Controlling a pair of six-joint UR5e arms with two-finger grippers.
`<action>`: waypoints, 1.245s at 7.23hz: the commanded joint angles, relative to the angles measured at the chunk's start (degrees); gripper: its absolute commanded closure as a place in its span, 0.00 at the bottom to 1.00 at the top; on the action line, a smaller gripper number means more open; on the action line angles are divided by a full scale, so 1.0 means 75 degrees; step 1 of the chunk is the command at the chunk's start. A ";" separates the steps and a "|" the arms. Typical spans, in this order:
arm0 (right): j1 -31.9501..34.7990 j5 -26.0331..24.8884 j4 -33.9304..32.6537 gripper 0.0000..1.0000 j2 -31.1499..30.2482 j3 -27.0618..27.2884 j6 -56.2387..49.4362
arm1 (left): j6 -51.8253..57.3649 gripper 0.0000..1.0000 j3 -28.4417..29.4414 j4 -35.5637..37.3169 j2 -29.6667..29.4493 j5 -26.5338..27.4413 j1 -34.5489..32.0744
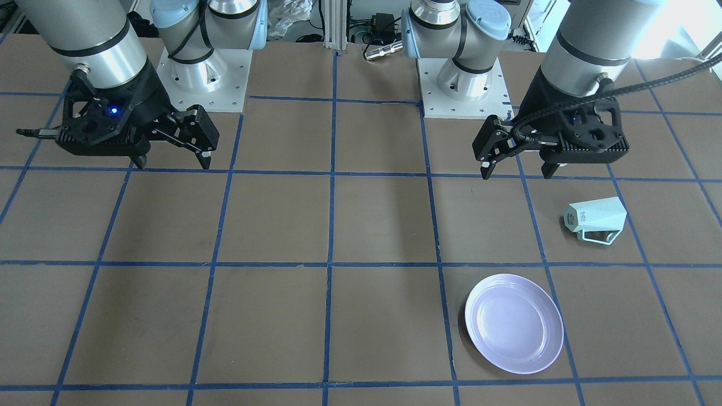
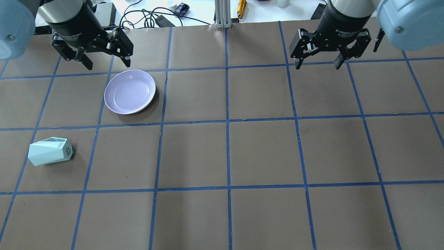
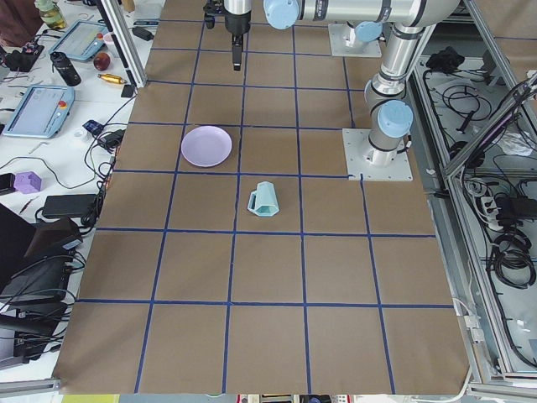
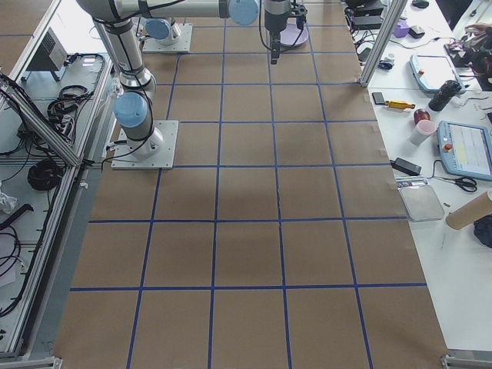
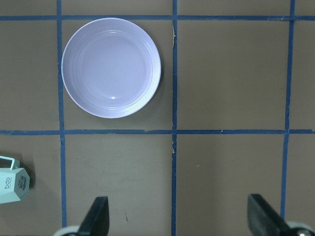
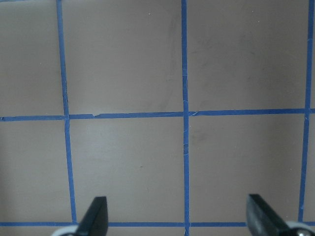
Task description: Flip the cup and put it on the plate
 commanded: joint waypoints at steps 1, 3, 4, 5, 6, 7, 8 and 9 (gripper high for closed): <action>0.0000 -0.0008 0.0000 0.00 0.0000 0.0000 0.0000 | 0.0993 0.00 -0.0008 -0.0456 0.0091 -0.0104 0.0780; 0.0000 -0.0008 0.0000 0.00 0.0000 0.0000 0.0000 | 0.2061 0.00 -0.0008 -0.0599 0.0127 -0.0105 0.1742; 0.0000 -0.0008 0.0000 0.00 0.0000 0.0000 0.0000 | 0.2146 0.00 -0.0008 -0.0785 0.0115 -0.0024 0.2199; 0.0000 -0.0008 0.0000 0.00 0.0000 0.0000 0.0000 | 0.2507 0.00 -0.0008 -0.0938 0.0034 -0.0034 0.2923; 0.0000 -0.0008 0.0000 0.00 0.0000 0.0000 0.0000 | 0.3172 0.00 -0.0042 -0.0963 -0.0129 -0.0104 0.3626; 0.0000 -0.0008 0.0000 0.00 0.0000 0.0000 0.0000 | 0.3376 0.00 -0.0217 -0.1090 -0.0224 -0.0406 0.4364; 0.0000 -0.0008 0.0000 0.00 0.0000 0.0000 0.0000 | 0.3633 0.00 -0.0427 -0.1103 -0.0306 -0.0908 0.4858; 0.0000 -0.0008 0.0000 0.00 -0.0012 0.0000 0.0000 | 0.4691 0.00 -0.0580 -0.0999 -0.0481 -0.0948 0.5165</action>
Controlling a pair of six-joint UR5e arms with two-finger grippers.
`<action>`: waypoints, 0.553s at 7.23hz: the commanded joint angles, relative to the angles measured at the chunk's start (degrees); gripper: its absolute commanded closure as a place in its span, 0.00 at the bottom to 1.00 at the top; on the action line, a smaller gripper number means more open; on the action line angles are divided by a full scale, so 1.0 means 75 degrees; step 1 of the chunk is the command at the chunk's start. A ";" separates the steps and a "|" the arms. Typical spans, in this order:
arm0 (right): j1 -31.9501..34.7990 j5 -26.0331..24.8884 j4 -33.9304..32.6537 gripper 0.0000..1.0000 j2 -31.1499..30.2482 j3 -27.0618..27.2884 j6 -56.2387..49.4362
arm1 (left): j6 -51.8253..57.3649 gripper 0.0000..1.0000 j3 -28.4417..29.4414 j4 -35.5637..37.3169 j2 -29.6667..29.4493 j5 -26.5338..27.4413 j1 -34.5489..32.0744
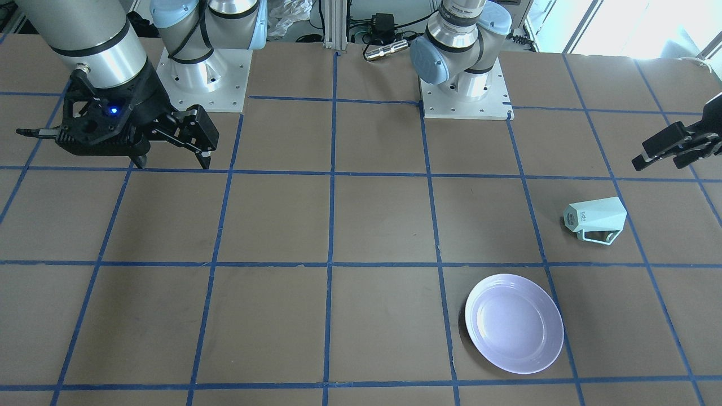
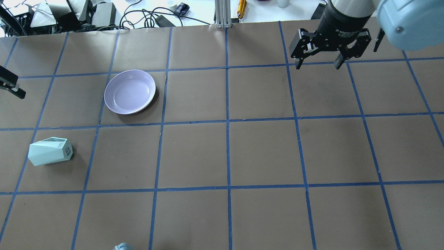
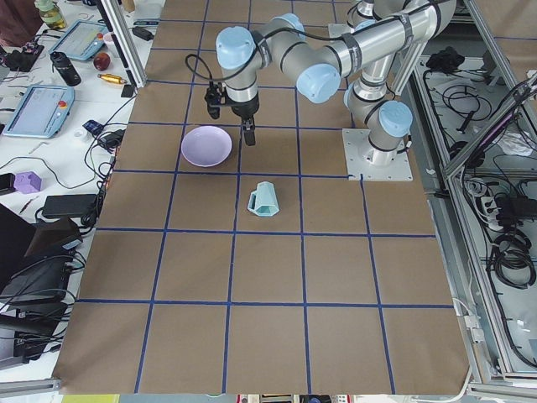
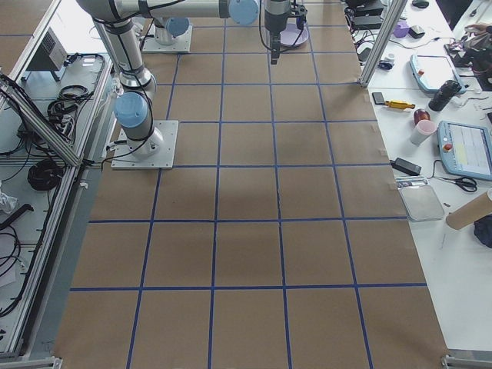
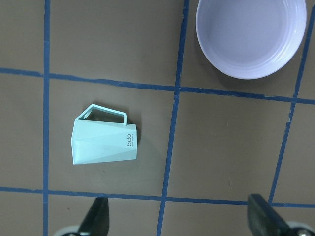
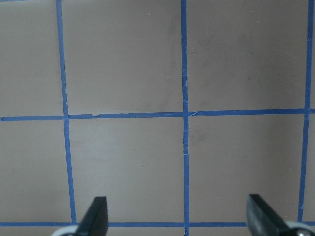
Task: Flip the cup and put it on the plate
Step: 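Move the left gripper down and toward the mint-green cup lying on its side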
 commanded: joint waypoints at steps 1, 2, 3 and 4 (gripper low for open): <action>0.0000 0.0000 0.0000 0.00 0.0002 0.0000 0.0000 | 0.1672 0.00 -0.0264 0.0255 -0.0455 -0.0277 0.0863; 0.0000 0.0000 0.0000 0.00 -0.0010 0.0000 0.0000 | 0.1725 0.00 -0.0265 0.0257 -0.0783 -0.0556 0.1295; 0.0000 0.0000 0.0000 0.00 0.0002 0.0000 0.0000 | 0.1795 0.00 -0.0288 0.0245 -0.1192 -0.0977 0.1787; 0.0000 0.0000 0.0000 0.00 0.0002 0.0000 0.0000 | 0.2330 0.00 -0.0300 0.0233 -0.1486 -0.1016 0.2024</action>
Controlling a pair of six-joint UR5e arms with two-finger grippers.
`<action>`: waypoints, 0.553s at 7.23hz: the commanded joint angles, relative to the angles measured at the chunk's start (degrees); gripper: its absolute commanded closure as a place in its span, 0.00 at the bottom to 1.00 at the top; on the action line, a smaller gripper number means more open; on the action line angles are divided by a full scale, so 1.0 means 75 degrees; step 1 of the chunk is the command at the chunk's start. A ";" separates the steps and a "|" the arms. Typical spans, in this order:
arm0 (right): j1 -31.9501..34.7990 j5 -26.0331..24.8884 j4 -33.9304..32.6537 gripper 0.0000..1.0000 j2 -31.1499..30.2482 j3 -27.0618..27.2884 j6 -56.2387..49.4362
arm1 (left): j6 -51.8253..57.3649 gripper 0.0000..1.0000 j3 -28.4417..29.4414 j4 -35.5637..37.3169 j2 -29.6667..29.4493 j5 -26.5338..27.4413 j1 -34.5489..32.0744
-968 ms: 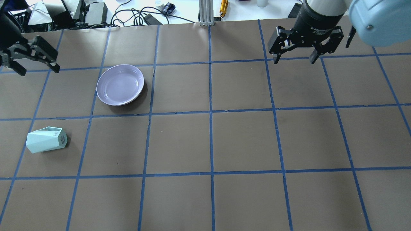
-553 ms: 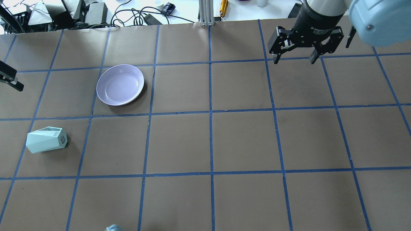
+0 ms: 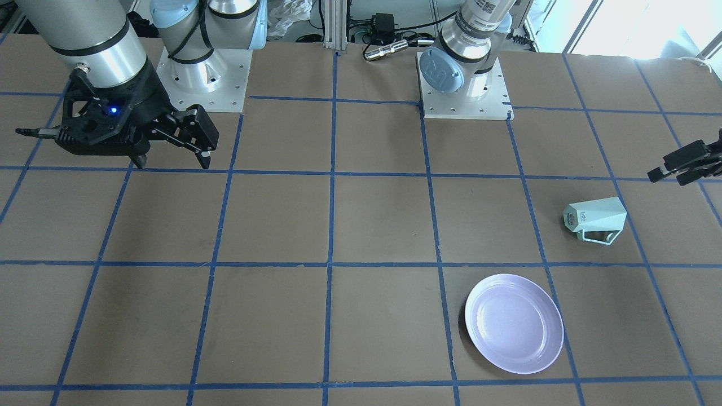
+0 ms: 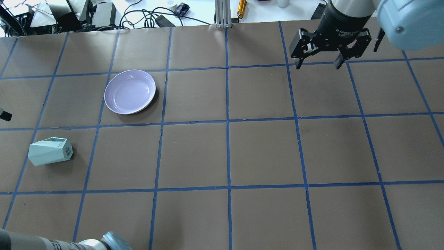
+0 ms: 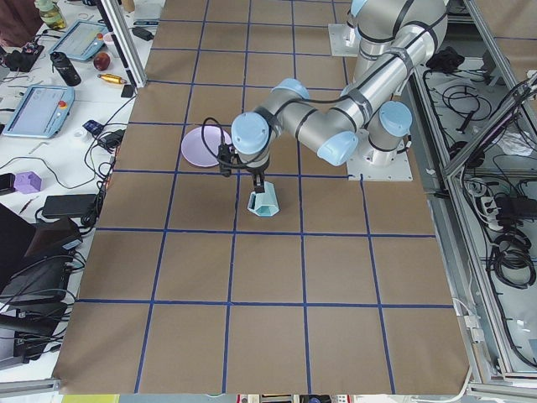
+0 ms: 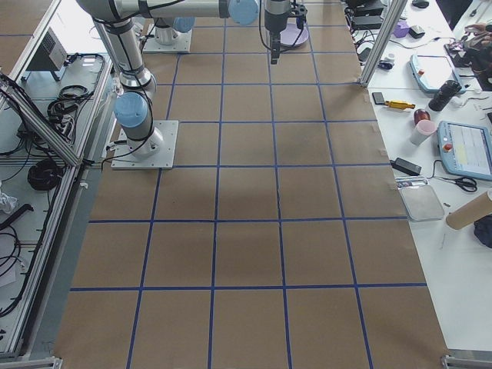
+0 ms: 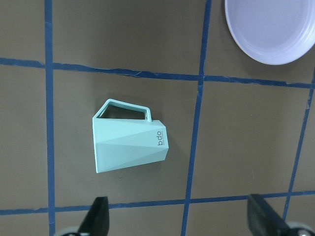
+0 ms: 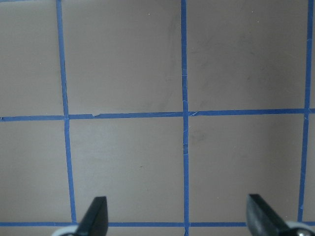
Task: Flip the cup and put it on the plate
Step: 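Move the left gripper down and toward the mint-green cup lying on its side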
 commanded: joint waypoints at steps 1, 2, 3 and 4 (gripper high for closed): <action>0.0000 0.0000 0.0000 0.00 0.0004 0.0000 0.0000 | 0.1026 0.00 -0.0034 -0.0061 -0.0731 -0.0752 0.0585; 0.0000 0.0000 0.0000 0.00 0.0004 0.0000 0.0000 | 0.1055 0.00 -0.0069 -0.0352 -0.1036 -0.1025 0.0807; 0.0000 0.0000 0.0000 0.00 0.0004 0.0000 0.0000 | 0.1067 0.00 -0.0047 -0.0528 -0.1225 -0.1039 0.0994; 0.0000 0.0000 0.0000 0.00 0.0004 0.0000 0.0000 | 0.1403 0.00 -0.0058 -0.0530 -0.1424 -0.1028 0.1066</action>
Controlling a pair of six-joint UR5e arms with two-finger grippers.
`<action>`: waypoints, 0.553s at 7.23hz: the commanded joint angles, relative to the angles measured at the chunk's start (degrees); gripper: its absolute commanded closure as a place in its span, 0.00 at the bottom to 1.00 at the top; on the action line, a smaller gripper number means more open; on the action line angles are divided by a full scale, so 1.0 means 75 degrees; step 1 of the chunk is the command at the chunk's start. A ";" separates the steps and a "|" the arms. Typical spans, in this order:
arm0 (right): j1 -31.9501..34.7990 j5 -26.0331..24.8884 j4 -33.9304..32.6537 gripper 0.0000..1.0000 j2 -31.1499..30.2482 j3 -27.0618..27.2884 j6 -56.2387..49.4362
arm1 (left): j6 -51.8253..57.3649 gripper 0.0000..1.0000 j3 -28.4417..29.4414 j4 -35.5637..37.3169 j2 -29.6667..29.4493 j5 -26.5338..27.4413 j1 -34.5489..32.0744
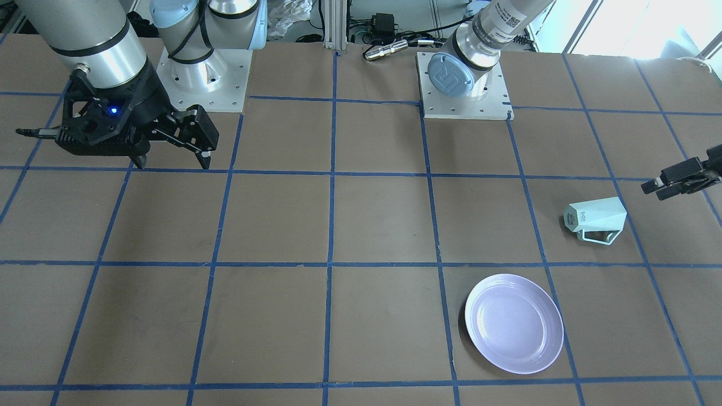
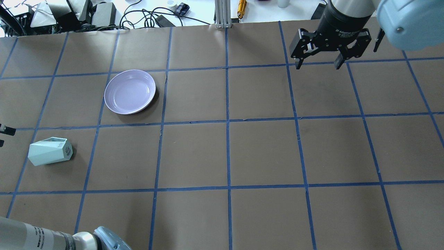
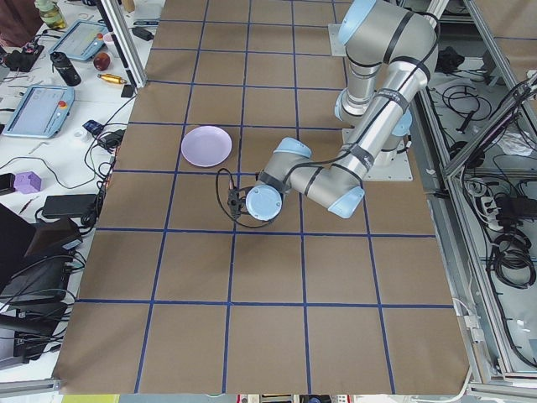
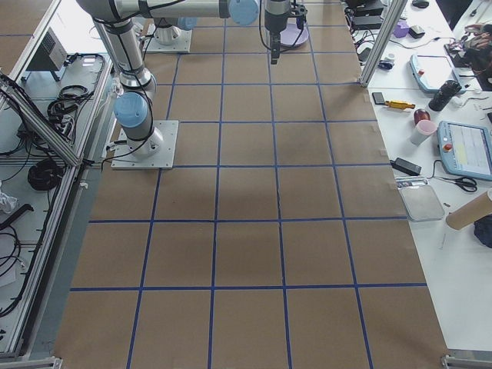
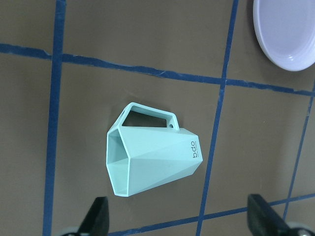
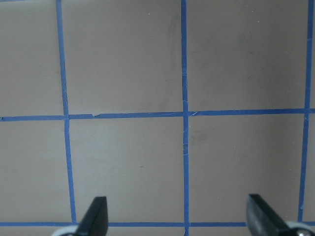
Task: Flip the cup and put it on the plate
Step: 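Close the left gripper on the open end of the mint-green cup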
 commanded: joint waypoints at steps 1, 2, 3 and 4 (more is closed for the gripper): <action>0.0000 0.0000 0.0000 0.00 0.0000 0.0000 0.0000 | 0.0408 0.00 -0.0043 -0.0228 -0.0488 -0.0057 0.0241; 0.0000 0.0000 0.0000 0.00 0.0000 0.0000 0.0000 | 0.0409 0.00 -0.0032 -0.0798 -0.0641 -0.0091 0.0254; 0.0000 0.0000 0.0000 0.00 0.0000 0.0000 0.0000 | 0.0455 0.00 -0.0009 -0.1024 -0.0747 -0.0219 0.0254; 0.0000 0.0000 0.0000 0.00 0.0000 0.0000 0.0000 | 0.0664 0.00 0.0026 -0.1038 -0.0910 -0.0255 0.0254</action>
